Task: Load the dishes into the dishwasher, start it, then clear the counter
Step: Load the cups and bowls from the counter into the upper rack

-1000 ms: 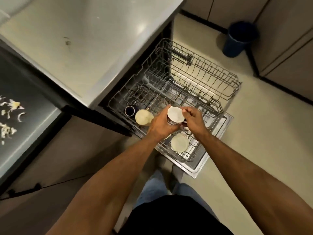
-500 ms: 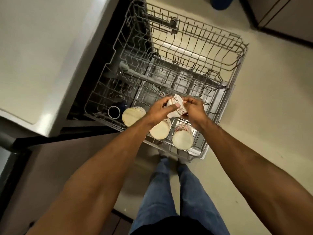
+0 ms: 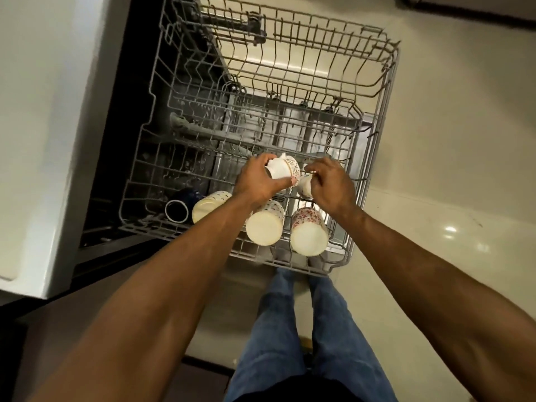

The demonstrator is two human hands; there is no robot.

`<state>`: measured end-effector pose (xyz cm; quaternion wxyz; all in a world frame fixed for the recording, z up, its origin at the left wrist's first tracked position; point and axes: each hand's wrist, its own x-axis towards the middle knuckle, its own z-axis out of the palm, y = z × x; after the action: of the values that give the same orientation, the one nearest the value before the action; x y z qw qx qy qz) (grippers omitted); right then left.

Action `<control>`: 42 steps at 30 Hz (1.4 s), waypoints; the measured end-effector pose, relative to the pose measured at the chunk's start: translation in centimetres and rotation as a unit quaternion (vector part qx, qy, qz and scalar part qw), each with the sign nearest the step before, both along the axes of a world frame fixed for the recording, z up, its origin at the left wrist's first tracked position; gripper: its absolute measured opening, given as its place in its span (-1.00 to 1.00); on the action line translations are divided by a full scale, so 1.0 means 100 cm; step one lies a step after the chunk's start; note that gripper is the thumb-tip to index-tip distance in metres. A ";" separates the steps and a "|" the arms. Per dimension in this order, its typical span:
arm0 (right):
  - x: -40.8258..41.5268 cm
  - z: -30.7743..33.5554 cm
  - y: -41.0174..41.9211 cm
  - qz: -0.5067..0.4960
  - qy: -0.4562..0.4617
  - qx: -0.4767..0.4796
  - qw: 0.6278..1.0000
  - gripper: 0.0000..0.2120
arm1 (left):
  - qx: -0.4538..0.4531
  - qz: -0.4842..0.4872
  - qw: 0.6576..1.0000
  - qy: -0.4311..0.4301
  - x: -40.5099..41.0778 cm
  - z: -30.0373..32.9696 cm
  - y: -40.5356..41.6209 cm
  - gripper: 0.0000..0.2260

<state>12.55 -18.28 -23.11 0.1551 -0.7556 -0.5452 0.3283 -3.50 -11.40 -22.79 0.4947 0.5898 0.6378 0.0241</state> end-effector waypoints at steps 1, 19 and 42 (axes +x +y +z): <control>0.001 -0.003 -0.002 0.029 -0.019 -0.012 0.999 -0.67 | 0.016 -0.023 0.999 0.031 0.001 -0.001 0.002 -0.37; 0.000 -0.030 -0.008 0.060 -0.056 -0.132 0.988 -0.41 | 0.175 -0.339 0.895 0.232 0.010 -0.014 0.001 -0.33; 0.000 -0.031 -0.008 0.047 -0.052 -0.118 0.991 -0.41 | 0.220 -0.535 0.757 0.304 0.013 -0.029 0.012 -0.36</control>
<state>12.51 -19.09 -26.24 0.0210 -0.7582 -0.5448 0.3576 -2.19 -10.24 -25.72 0.0644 0.9038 0.3121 -0.2855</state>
